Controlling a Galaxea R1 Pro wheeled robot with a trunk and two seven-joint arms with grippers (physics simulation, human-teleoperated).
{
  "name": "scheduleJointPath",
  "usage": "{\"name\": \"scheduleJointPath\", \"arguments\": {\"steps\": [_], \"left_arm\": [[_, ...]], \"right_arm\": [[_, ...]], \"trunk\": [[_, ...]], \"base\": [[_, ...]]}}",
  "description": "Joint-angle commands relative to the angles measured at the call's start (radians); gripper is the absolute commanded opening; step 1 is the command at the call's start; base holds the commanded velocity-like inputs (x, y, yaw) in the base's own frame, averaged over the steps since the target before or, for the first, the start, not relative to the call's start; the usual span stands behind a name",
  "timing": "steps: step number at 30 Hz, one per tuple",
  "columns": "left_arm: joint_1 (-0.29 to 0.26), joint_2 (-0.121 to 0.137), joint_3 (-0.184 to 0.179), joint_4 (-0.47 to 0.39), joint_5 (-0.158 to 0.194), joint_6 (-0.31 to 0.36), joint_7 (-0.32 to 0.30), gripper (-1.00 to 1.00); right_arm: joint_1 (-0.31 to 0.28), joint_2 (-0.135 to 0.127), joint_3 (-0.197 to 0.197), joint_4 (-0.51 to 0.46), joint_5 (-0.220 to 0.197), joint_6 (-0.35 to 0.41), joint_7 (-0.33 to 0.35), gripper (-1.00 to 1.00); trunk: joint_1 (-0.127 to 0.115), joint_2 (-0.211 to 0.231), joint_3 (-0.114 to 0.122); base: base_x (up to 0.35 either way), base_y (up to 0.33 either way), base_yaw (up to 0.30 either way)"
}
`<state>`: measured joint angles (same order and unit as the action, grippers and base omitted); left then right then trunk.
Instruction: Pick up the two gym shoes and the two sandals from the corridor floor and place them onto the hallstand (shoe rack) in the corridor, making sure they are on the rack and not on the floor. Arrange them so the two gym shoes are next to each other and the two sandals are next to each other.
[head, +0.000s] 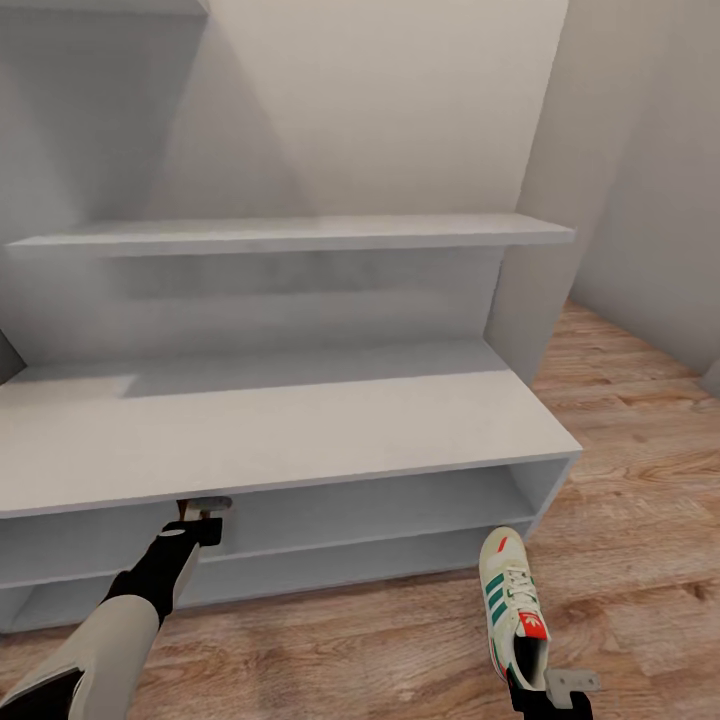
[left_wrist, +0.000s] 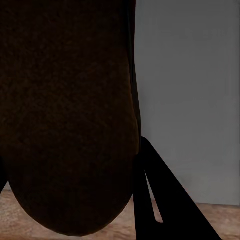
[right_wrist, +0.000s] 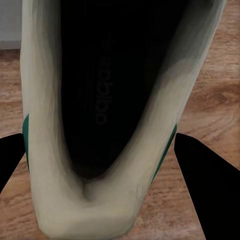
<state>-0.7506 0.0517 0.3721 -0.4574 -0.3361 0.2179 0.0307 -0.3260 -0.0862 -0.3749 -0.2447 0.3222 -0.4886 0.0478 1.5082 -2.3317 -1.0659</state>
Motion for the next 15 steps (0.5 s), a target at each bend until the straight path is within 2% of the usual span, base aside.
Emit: {"name": "scheduleJointPath", "arguments": {"steps": [1, 15], "left_arm": [[-0.001, -0.001, 0.005, -0.004, -0.010, 0.005, -0.001, 1.00], [0.001, 0.000, 0.008, -0.006, -0.007, 0.005, 0.000, 1.00]], "right_arm": [[-0.001, 0.000, -0.009, 0.001, 0.006, -0.004, 0.006, -1.00], [-0.001, 0.000, -0.008, 0.001, 0.006, -0.004, 0.006, -1.00]], "trunk": [[0.000, 0.000, -0.001], [0.000, 0.000, -0.001]], "base": [[0.000, 0.000, 0.000], [0.000, 0.000, 0.000]]}}
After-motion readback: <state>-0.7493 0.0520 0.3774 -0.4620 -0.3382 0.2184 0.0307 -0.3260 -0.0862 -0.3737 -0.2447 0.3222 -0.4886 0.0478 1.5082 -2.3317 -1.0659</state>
